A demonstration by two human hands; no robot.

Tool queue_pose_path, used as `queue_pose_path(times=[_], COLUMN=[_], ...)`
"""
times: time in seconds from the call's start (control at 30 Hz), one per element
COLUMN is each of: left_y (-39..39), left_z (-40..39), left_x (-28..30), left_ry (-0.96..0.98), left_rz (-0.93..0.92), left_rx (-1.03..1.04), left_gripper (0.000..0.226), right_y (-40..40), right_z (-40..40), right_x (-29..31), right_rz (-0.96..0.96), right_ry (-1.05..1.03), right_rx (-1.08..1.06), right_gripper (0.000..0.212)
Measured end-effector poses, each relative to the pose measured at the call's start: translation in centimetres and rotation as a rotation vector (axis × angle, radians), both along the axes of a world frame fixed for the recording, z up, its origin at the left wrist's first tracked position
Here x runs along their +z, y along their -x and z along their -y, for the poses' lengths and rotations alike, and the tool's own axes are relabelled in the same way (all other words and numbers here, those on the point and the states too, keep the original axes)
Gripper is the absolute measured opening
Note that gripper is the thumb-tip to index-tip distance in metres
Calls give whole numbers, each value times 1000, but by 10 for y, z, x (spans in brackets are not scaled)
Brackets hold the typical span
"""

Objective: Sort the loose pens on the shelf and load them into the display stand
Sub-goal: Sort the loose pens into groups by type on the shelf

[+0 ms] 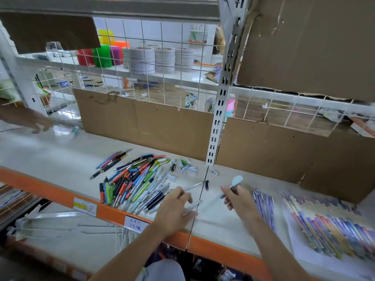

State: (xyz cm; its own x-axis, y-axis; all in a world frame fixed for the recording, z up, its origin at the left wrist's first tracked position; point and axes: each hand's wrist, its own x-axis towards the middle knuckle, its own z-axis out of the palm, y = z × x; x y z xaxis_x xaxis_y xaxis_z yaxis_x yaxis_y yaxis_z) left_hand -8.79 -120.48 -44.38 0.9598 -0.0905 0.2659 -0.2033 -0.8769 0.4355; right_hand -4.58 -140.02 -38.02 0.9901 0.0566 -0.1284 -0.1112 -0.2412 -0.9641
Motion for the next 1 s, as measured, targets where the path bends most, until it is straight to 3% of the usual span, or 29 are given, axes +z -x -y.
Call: queue_pose_path(times=[0.1,0.27,0.37,0.47,0.57,0.7,0.8,1.0], left_y=[2,1,2,3,2,2,2,4], left_z=[-14,-14,-14,-14,-15,-13,-12,-11], left_x=[-1,4,1,0,-2,-3,-2,-2], left_ry=[57,70,70,60,52,52,63,60], left_rz=[-38,-24,-15,15,29,34,34,65], left_rx=[52,104,144,179,198,210,218,223], left_gripper=[26,17,18,15,17,19,19,15], right_y=[-10,-21,-24,-24,-28,-31,-39,-72], right_z=[16,17,19,22,25,11,-11,-61], right_x=[5,-6,-18,-20,-20,-15,-15,-20], right_rz=[82,125,127,137,144,179,205,408], right_ry=[235,901,1089,1110,1179,1270,1151,887], right_rx=[22,195,202,145,101,125,172,258], right_gripper=[26,42,39,12,28,22,13,15])
